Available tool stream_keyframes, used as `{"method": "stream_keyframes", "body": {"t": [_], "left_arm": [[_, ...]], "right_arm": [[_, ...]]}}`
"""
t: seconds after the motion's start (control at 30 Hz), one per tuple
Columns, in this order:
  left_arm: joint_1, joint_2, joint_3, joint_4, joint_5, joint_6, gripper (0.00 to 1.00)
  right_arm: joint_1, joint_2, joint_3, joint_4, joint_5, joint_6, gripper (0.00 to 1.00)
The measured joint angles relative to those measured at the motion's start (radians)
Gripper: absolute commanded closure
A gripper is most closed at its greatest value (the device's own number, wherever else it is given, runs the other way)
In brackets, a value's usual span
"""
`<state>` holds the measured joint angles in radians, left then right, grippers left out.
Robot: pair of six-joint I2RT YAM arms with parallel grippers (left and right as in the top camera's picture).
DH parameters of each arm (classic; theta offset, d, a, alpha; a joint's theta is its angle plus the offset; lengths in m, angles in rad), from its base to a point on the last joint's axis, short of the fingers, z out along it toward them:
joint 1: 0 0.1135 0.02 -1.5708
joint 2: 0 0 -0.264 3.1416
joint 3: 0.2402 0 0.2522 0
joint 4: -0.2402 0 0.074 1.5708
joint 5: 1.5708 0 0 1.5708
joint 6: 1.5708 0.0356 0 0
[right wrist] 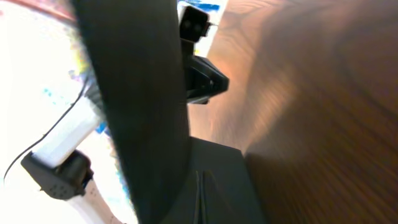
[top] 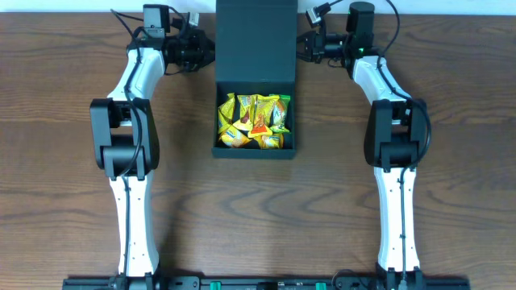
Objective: Pack container
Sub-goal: 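Grasp the black lid with both grippers and swing it forward, then lower the lid down onto the box with both grippers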
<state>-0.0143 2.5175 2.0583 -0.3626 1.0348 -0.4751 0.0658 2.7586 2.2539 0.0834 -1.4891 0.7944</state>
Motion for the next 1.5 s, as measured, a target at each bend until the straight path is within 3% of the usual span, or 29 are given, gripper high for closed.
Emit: {"method": "stream_keyframes", "body": {"t": [0.4, 0.63, 0.83, 1.13, 1.5], "left_arm": [[0.037, 0.000, 0.000, 0.001, 0.219, 0.080, 0.94], [0.037, 0.000, 0.000, 0.001, 0.304, 0.092, 0.94], [0.037, 0.000, 0.000, -0.001, 0.420, 0.134, 0.94], [0.037, 0.000, 0.000, -0.029, 0.512, 0.155, 0.94], [-0.009, -0.089, 0.000, -0.073, 0.443, 0.219, 0.94]], "right_arm": [[0.000, 0.000, 0.000, 0.421, -0.048, 0.336, 0.98], [0.004, 0.001, 0.000, 0.765, -0.056, 0.665, 0.99], [0.006, 0.001, 0.000, 0.901, -0.058, 0.916, 0.98], [0.039, 0.001, 0.000, 0.978, -0.058, 0.998, 0.98], [0.068, 0.000, 0.000, 0.992, -0.057, 1.015, 0.98]]}}
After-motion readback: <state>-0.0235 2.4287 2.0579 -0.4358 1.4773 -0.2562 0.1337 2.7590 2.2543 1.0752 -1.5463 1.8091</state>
